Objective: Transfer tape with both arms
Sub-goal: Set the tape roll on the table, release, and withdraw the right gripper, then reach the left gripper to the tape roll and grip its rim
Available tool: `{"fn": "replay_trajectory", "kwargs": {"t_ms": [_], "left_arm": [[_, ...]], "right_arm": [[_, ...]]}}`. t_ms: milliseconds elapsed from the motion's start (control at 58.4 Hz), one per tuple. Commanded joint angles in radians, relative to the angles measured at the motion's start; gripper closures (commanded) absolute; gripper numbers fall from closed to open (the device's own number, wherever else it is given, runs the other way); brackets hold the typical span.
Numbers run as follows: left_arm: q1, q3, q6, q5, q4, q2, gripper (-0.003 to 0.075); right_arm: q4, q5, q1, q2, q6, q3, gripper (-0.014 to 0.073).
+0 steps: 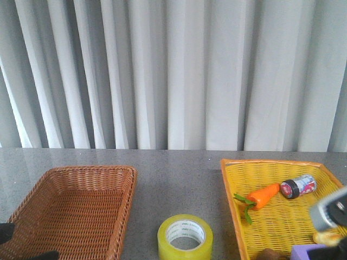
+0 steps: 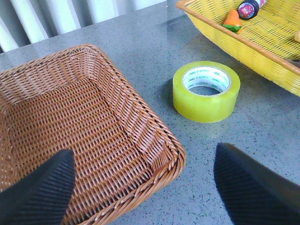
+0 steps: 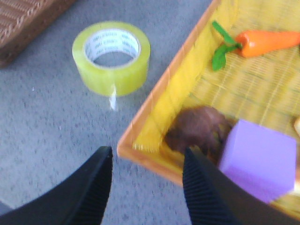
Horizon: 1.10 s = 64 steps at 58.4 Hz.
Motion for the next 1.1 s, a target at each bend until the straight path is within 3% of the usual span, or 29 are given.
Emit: {"fn": "replay_trajectory", "kwargs": {"t_ms": [0, 154, 428, 565, 737, 1079], "left_arm": [[-0.007, -0.034, -0.007, -0.094, -0.018, -0.002, 0.0145], [-0.008, -0.066, 0.029, -0.133, -0.018, 0.022, 0.0145], [-0.016, -0.319, 0.146, 0.061, -0.073, 0.277, 0.0145], [-0.096, -0.444, 0.233, 0.087, -0.088, 0.443, 0.0145], [-0.164, -0.609, 0.245, 0.123, -0.085, 0.639, 0.0145], [-0.170, -1.017, 0.197, 0.419, -0.040, 1.015, 0.0145]], "right_arm": [[-0.017, -0.063, -0.006, -0.069, 0.002, 0.036, 0.0260], [-0.011, -0.031, -0.006, -0.122, 0.002, 0.075, 0.0267], [-0.011, 0.024, -0.006, -0.134, 0.002, 0.075, 0.0267], [-0.011, 0.027, -0.006, -0.134, 0.002, 0.075, 0.0267], [-0.011, 0.027, -0.006, -0.134, 0.002, 0.075, 0.0267], [-0.011, 0.027, -0.006, -0.134, 0.002, 0.075, 0.0267]]}}
